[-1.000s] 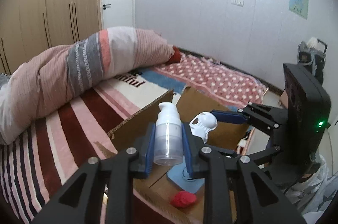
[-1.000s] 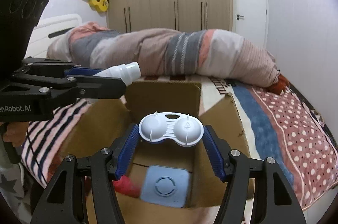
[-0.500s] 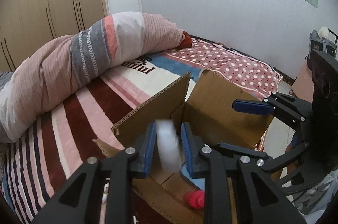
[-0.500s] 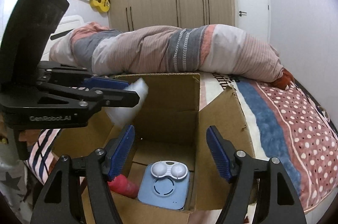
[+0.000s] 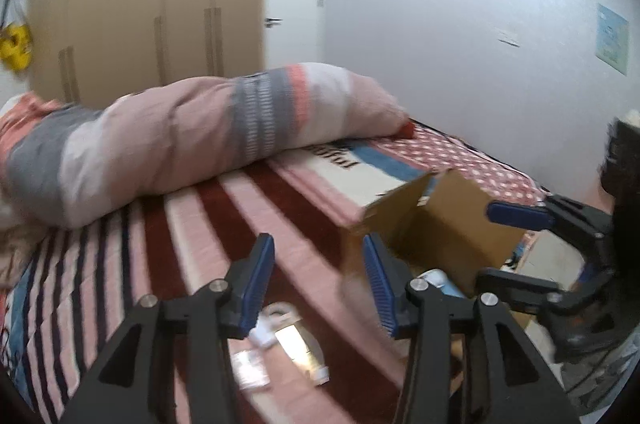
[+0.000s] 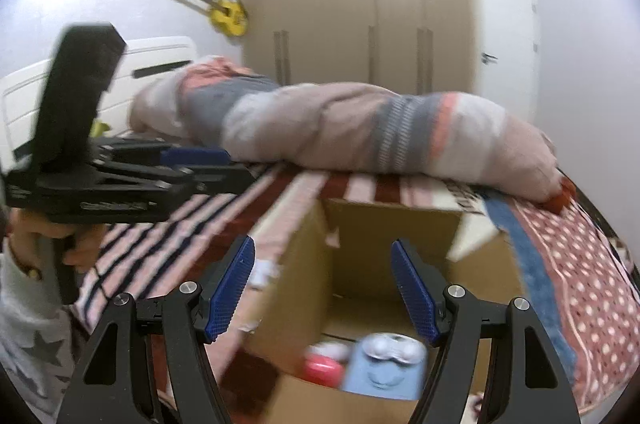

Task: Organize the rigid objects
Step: 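Move both open grippers back to the remaining items on the bed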

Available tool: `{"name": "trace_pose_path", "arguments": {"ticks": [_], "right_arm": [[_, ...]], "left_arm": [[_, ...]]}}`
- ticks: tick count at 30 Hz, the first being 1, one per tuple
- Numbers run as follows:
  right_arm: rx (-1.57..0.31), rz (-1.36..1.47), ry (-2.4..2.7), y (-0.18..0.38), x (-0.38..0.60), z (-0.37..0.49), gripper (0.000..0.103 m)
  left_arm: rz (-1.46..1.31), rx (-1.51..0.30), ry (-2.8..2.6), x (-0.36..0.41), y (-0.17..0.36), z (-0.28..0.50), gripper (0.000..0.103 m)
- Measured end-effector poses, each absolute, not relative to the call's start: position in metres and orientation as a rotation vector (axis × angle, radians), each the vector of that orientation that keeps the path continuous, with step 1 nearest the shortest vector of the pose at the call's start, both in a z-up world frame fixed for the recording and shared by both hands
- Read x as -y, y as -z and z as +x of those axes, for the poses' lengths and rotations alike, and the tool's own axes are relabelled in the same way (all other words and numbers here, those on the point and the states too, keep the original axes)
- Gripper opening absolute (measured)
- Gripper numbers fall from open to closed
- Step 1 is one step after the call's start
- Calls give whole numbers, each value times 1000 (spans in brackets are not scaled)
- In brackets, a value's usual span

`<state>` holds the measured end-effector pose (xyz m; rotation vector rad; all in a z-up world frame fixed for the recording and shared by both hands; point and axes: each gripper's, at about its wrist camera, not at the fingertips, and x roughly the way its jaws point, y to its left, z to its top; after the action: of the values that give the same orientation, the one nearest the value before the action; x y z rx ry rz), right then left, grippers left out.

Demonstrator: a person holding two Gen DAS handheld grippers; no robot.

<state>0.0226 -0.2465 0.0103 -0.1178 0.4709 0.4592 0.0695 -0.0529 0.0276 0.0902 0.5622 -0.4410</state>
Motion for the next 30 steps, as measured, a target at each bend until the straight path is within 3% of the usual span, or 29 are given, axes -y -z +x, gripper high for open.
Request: {"name": "trace_pose_path", "arguments": {"ticks": [3,11,20,23,30], "right_arm": [[-476,-139,-534,-12,210,15,68],[-593,-149,-648,35,138,19,66],[-769,-199,-490,125,123,61,37],[-834,-165,-458,148,130,79,31],[-870,-169,-454,164,135,93,28]], "left_arm": [[73,-562,364,18,-16,63,53],[26,-648,291,-37,53,67,54],[-57,-789,360,-36,137,89,54],[-61,-818,400,-24,150,97,54],[-39,-869,427,4,176,113,37]]}}
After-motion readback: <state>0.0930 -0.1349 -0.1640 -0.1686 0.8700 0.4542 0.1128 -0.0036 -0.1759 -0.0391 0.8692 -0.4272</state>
